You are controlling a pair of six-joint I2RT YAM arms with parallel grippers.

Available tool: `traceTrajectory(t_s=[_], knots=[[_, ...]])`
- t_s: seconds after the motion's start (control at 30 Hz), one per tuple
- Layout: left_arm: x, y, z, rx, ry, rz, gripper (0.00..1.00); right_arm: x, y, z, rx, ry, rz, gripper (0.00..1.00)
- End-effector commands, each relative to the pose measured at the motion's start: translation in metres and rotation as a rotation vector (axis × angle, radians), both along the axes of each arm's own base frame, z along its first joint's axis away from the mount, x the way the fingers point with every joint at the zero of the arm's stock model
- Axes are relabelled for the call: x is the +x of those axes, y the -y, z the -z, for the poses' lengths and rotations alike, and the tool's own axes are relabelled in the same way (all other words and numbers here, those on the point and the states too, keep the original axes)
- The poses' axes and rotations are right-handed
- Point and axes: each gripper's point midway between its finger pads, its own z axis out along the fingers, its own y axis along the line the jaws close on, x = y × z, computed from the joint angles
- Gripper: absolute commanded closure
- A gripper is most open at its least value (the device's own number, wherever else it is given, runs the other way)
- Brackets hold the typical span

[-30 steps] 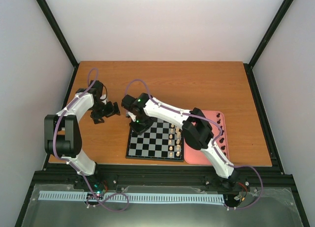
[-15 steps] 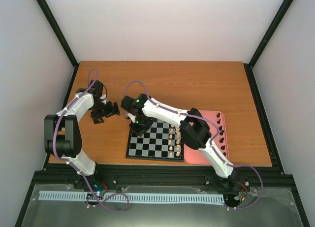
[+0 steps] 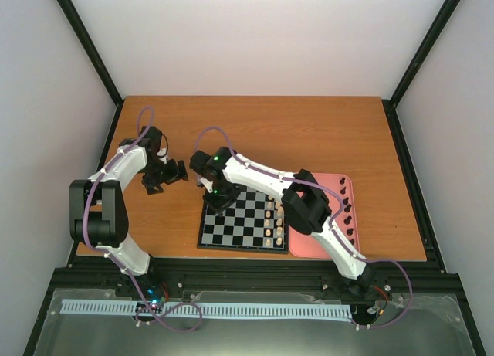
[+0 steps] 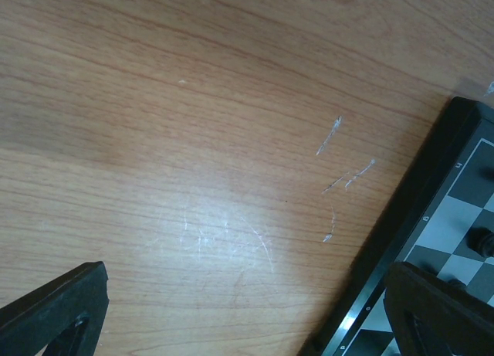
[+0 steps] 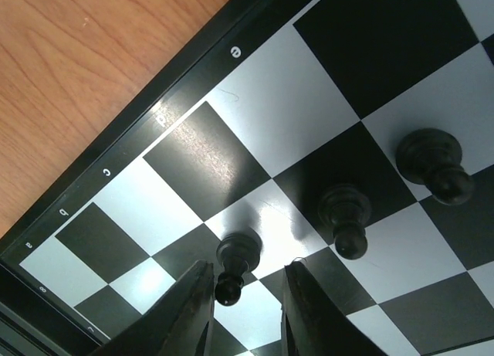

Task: Set up the chess pieces on the board
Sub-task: Place the chess piece on the chessboard.

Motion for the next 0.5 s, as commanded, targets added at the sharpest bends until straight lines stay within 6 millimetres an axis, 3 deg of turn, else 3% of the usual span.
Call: traceTrajectory(t_s=[0.0, 0.2, 0.47], knots=[[0.005, 0.0, -0.005, -0.003, 0.026, -0.008, 0.0, 0.002, -0.003, -0.024, 0.03, 0.052, -0.005, 0.72], [0.005, 0.0, -0.005, -0.007, 0.028, -0.01, 0.0, 0.006, 0.012, -0.062, 0.049, 0.139, 0.043, 0.66], [0.006, -0.001, -0.009, -0.004, 0.038, -0.01, 0.0, -0.001, 0.012, -0.059, 0.056, 0.103, 0.027, 0.65]])
